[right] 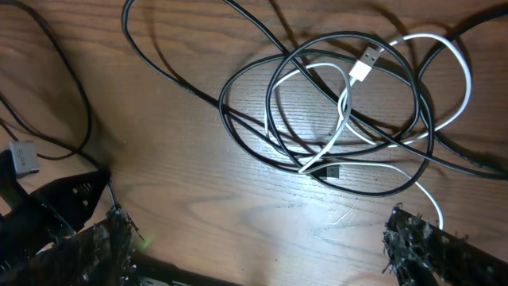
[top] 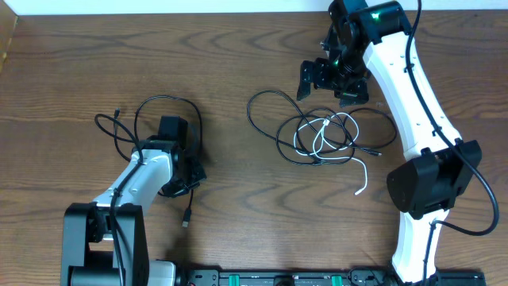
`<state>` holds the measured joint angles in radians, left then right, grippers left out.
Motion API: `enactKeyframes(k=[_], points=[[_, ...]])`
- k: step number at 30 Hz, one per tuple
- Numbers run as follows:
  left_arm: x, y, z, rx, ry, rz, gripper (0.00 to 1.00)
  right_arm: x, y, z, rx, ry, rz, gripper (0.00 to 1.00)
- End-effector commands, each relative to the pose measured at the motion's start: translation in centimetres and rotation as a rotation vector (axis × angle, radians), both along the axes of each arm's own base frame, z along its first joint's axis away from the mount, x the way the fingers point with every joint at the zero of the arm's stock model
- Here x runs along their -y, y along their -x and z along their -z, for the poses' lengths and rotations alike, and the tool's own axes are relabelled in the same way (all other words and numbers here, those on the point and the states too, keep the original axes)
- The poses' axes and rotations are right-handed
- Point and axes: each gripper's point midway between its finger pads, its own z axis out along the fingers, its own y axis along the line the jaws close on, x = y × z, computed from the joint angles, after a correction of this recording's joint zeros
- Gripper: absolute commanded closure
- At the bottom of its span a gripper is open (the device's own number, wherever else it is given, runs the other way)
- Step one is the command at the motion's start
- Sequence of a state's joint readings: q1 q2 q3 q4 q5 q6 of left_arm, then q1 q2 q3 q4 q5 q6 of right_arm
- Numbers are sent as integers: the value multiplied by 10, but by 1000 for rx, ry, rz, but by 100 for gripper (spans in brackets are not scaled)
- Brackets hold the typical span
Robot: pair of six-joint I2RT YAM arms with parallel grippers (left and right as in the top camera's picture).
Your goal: Untangle cables
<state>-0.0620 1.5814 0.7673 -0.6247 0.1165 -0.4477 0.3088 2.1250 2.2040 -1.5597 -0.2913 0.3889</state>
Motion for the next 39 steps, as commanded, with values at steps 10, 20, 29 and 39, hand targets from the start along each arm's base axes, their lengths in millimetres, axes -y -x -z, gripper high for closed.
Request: enactKeyframes(k=[10, 20, 29, 39], points=[[9, -30, -35, 87, 92, -23, 92, -2, 3, -15, 40, -10, -19, 1], [2, -80, -137, 428, 231, -143, 92, -2, 3, -15, 40, -10, -19, 1], [-28, -93, -159, 495, 361, -427, 93, -2, 3, -15, 40, -10, -19, 1], [-146, -71, -160, 528, 359, -977, 93, -2, 3, -15, 40, -10, -19, 1]])
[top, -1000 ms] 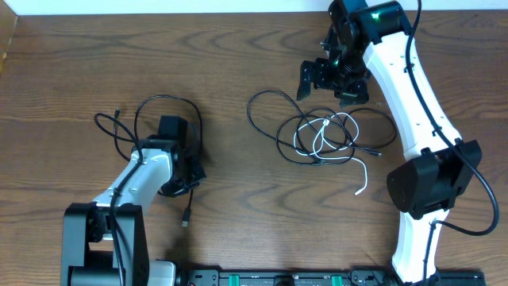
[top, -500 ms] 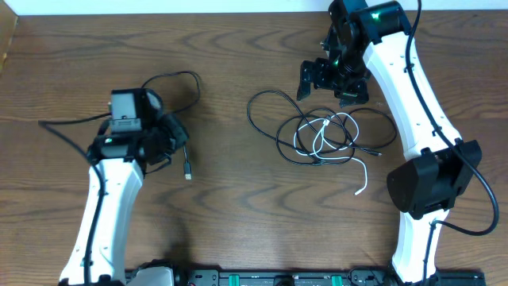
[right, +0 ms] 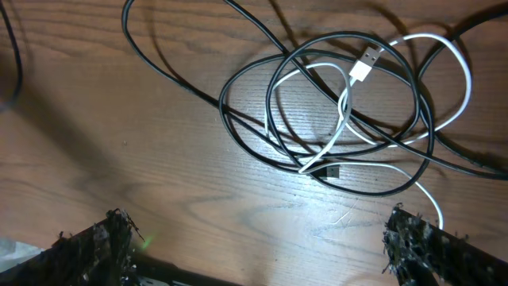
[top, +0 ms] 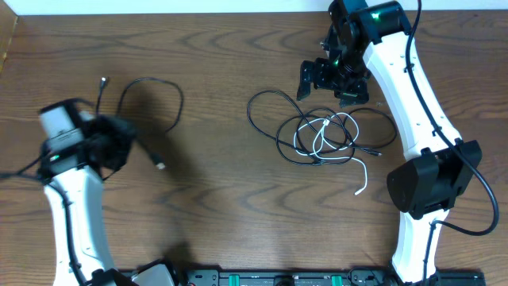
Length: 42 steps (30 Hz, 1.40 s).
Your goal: Untangle cables
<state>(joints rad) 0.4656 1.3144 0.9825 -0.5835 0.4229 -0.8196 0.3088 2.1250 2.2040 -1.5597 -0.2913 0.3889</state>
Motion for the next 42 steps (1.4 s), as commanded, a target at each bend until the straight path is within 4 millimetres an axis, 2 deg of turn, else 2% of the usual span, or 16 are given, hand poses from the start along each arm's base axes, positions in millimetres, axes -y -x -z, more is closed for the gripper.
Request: enactKeyframes(k=[1, 5, 11, 14, 15, 18, 20, 23, 26, 30, 34, 38, 39, 42], points=[[-35, 11, -7, 10, 108, -235, 93, -2, 3, -15, 40, -10, -19, 1], [-60, 11, -11, 43, 154, -392, 92, -2, 3, -15, 40, -10, -19, 1], [-80, -27, -23, 183, 74, -398, 92, -6, 5, -15, 40, -10, -30, 1], [-94, -35, -9, 156, -7, -434, 83, -9, 6, -15, 40, -10, -37, 1], [-100, -36, 0, 133, -35, -445, 77, -9, 6, -15, 40, -10, -37, 1], [-111, -41, 25, 79, -120, -396, 45, -8, 6, -15, 40, -10, -35, 1], [-114, -45, 42, 46, -188, -301, 30, -8, 6, -15, 40, -10, -36, 1], [-115, -41, 63, -17, -228, -220, 23, -10, 7, -15, 40, -10, -40, 1], [-114, -36, 68, -37, -223, -200, 23, -10, 7, -15, 40, -10, -41, 1], [-95, -45, 52, 49, -216, -27, 27, -10, 7, -15, 40, -10, -41, 1], [-61, -55, 39, 141, -298, 281, 29, -11, 7, -15, 40, -10, -43, 1], [-22, -43, 57, 73, -386, 569, 29, -11, 7, -15, 40, -10, -43, 1], [-17, -37, 67, -3, -437, 620, 29, -11, 7, -15, 40, -10, -43, 1], [-11, -30, 78, -124, -564, 702, 30, -11, 7, -15, 40, -10, -43, 1]])
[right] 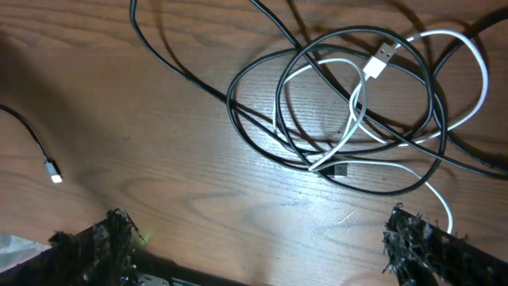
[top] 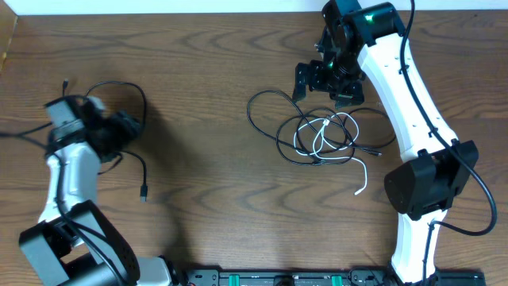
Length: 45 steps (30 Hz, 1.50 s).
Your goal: Untangle cables
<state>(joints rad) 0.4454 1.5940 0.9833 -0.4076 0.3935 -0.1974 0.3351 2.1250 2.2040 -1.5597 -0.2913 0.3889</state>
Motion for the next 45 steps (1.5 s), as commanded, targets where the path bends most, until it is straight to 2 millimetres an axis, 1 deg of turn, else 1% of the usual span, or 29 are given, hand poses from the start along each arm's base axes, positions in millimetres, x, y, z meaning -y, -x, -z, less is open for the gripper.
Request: enactKeyframes(k=[1, 5, 8, 9, 11, 13, 14, 15, 16, 18, 19, 20, 22, 24, 25, 27, 29, 30, 31, 37, 39, 40, 44, 45], points=[[4, 4, 7, -77, -285, 200, 30, -1, 3, -15, 40, -11, -17, 1], [14, 7, 14, -143, -456, 358, 30, -1, 3, -15, 40, -11, -17, 1], [24, 9, 16, -163, -520, 488, 30, -1, 3, -15, 40, -11, -17, 1], [26, 9, 17, -165, -532, 522, 33, -1, 3, -15, 40, -11, -17, 1], [27, 11, 17, -172, -555, 584, 36, -1, 3, -15, 40, -11, -17, 1], [23, 14, 18, -189, -584, 619, 37, -1, 3, -15, 40, -11, -17, 1], [17, 15, 18, -204, -601, 604, 36, -1, 3, -15, 40, -11, -17, 1], [6, 17, 17, -222, -621, 565, 36, -1, 3, -15, 40, -11, -17, 1], [2, 18, 16, -222, -611, 534, 36, -1, 3, -15, 40, -11, -17, 1], [-7, 18, 15, -219, -572, 414, 19, -1, 3, -15, 40, -11, -17, 1], [-13, 19, 15, -215, -554, 356, 15, -1, 3, -15, 40, -11, -17, 1], [-21, 19, 14, -208, -529, 273, 14, -1, 3, -15, 40, -11, -17, 1], [-37, 22, 13, -201, -467, 93, 6, -1, 3, -15, 40, -11, -17, 1], [-51, 31, 14, -210, -392, -82, 6, -1, 3, -15, 40, -11, -17, 1], [-54, 38, 16, -223, -344, -172, 6, -2, 3, -15, 40, -11, -18, 1], [-53, 51, 21, -260, -252, -296, 6, -2, 3, -15, 40, -11, -18, 1], [-49, 59, 26, -300, -230, -299, 7, -2, 3, -15, 40, -11, -18, 1], [-48, 62, 28, -314, -226, -297, 9, -2, 3, -15, 40, -11, -18, 1], [-47, 64, 31, -323, -223, -296, 11, -2, 3, -15, 40, -11, -18, 1], [-44, 69, 51, -376, -183, -346, 11, -2, 3, -15, 40, -11, -19, 1], [-42, 71, 60, -402, -156, -369, 20, -2, 3, -15, 40, -11, -18, 1], [-40, 73, 65, -418, -138, -379, 23, -2, 3, -15, 40, -11, -18, 1], [-32, 77, 88, -480, -84, -386, 24, -2, 3, -15, 40, -11, -18, 1], [-31, 79, 92, -491, -81, -385, 29, -2, 3, -15, 40, -11, -18, 1]])
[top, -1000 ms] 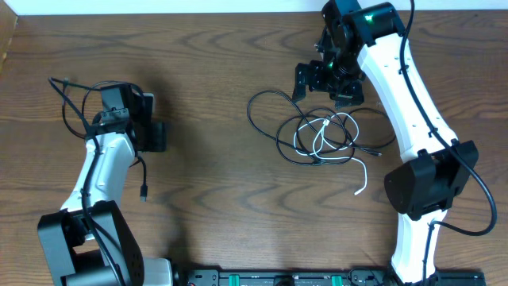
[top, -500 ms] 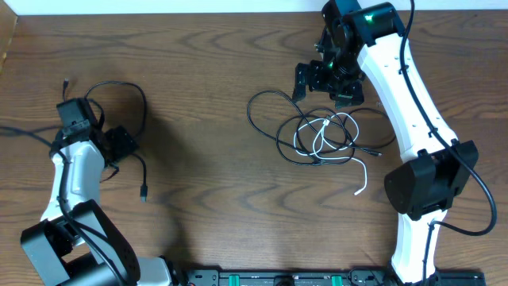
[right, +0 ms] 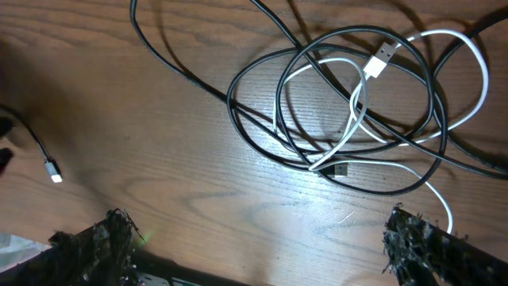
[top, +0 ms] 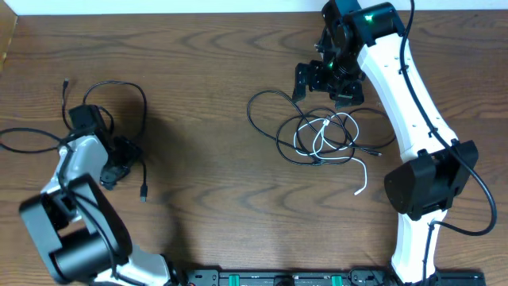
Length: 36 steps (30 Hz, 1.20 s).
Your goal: Untangle cables
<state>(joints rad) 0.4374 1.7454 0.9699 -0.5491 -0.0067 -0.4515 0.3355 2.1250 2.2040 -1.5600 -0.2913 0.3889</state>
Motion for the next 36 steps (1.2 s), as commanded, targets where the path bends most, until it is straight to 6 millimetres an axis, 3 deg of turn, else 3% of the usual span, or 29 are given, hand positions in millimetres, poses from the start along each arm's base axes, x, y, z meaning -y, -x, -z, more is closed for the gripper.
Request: enactKeyframes(k=[1, 2, 6, 9, 10, 13, 16, 20, 24, 27, 30, 31, 32, 33, 36], points=[[9, 11, 22, -58, 53, -41, 37, -2, 3, -15, 40, -11, -18, 1], [9, 12, 25, -65, 56, -42, 44, -2, 3, -15, 40, -11, -18, 1], [9, 11, 29, -68, 57, -41, 55, -2, 3, -15, 40, -11, -18, 1], [7, 8, 28, -54, 51, -41, 87, -2, 3, -15, 40, -11, -18, 1], [6, 6, 28, -47, 48, -41, 92, -2, 3, -15, 40, -11, -18, 1], [6, 0, 25, -24, 52, -39, 93, -2, 3, -15, 40, -11, -18, 1], [15, -22, 10, 61, 126, -22, 93, -2, 3, -15, 40, -11, -18, 1], [35, -65, -38, 278, 302, -44, 93, -2, 3, -15, 40, -11, -18, 1], [40, -92, -89, 464, 450, -154, 92, -2, 3, -15, 40, -11, -18, 1], [33, -102, -117, 573, 474, -177, 92, -2, 3, -15, 40, -11, -18, 1], [24, -98, -127, 599, 430, -168, 93, -2, 3, -15, 40, -11, -18, 1], [23, -96, -126, 592, 409, -145, 92, -2, 3, -15, 40, -11, -18, 1], [21, -92, -122, 571, 381, -124, 85, -2, 3, -15, 40, -11, -18, 1], [18, -85, -116, 532, 343, -116, 69, -2, 3, -15, 40, -11, -18, 1], [5, -58, -93, 375, 203, -135, 37, -2, 3, -15, 40, -11, -18, 1]])
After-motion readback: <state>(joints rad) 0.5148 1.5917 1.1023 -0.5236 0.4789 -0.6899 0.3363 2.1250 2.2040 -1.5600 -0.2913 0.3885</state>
